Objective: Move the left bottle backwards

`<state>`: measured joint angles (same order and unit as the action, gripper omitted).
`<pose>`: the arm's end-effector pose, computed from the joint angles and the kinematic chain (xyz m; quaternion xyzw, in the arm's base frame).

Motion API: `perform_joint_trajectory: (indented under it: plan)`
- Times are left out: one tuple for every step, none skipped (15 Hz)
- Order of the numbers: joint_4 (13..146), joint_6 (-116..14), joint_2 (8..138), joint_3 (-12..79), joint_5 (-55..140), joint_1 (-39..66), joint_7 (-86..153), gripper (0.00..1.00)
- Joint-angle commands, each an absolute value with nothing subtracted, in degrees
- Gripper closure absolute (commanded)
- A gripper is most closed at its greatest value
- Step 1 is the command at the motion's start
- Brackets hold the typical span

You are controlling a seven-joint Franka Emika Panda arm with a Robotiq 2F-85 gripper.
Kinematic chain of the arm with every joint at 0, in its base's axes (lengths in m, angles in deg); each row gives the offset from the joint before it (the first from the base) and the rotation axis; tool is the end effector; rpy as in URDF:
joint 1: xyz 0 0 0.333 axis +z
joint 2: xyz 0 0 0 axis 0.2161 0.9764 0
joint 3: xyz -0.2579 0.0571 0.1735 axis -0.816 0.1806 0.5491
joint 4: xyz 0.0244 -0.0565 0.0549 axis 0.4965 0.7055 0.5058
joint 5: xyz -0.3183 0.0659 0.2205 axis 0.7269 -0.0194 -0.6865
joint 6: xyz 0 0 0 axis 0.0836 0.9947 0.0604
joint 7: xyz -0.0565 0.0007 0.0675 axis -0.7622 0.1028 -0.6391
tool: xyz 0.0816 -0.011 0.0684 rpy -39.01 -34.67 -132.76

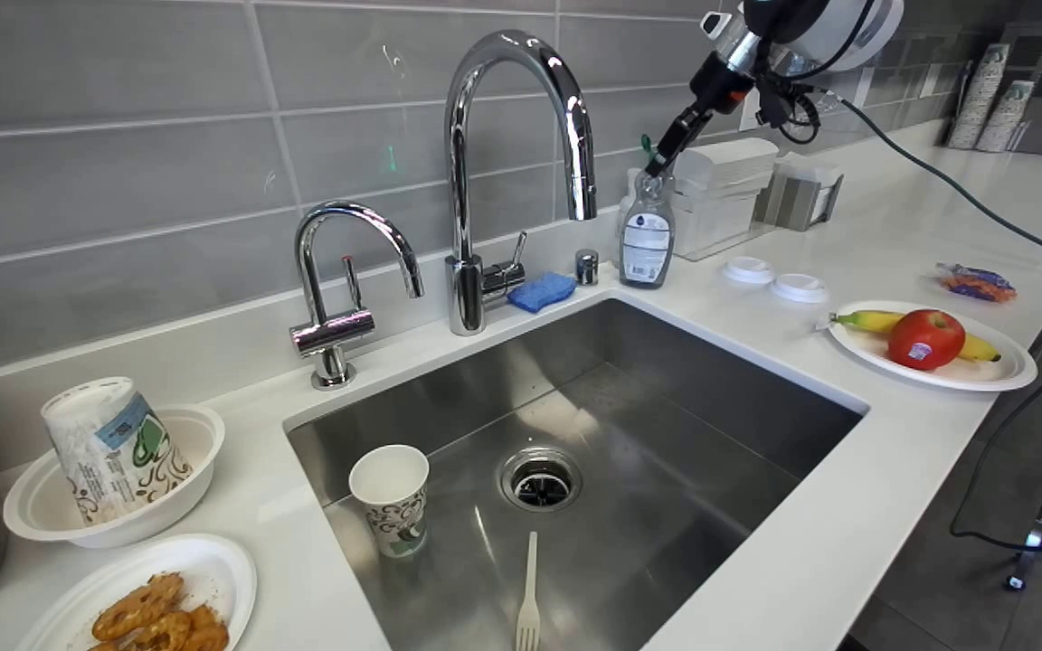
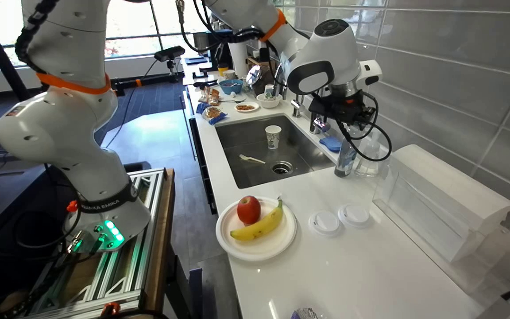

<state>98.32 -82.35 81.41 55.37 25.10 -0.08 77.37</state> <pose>0.6598 0.0328 0.3248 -0.9296 -0.2377 -0.2788 0.0402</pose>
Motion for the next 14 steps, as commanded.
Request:
perform_joint_trajectory:
  plan:
    - [97.09, -81.52, 82.14, 57.0, 23.57, -0.7, 77.49, 0.81]
    - [96.93, -81.58, 82.12, 56.72, 23.79, -0.14, 76.55, 0.81]
    - [96.81, -81.63, 82.09, 56.51, 24.89, 0.25, 75.04, 0.81]
    - [96.89, -81.84, 81.84, 55.44, 25.86, 1.27, 73.54, 0.81]
    - [96.95, -82.27, 81.69, 54.97, 26.32, 1.8, 72.46, 0.81]
    - [97.04, -82.66, 81.5, 54.35, 26.8, 2.43, 71.01, 0.81]
    - [97.23, -82.95, 81.22, 53.01, 27.89, 3.64, 68.93, 0.81]
    - [97.31, -83.31, 81.1, 51.94, 29.06, 4.63, 67.15, 0.81]
    - [97.33, -84.18, 81.08, 50.25, 30.87, 6.16, 64.62, 0.81]
    - [97.25, -84.59, 81.09, 48.68, 32.82, 7.48, 62.29, 0.81]
    - [97.03, -85.08, 81.23, 47.31, 34.72, 8.7, 60.3, 0.81]
    - [96.8, -85.86, 81.37, 45.84, 36.43, 10.04, 58.25, 0.81]
    - [96.64, -86.5, 81.5, 44.77, 37.72, 11.06, 56.56, 0.81]
    - [96.35, -87.33, 81.76, 43.9, 38.75, 12.0, 54.94, 0.81]
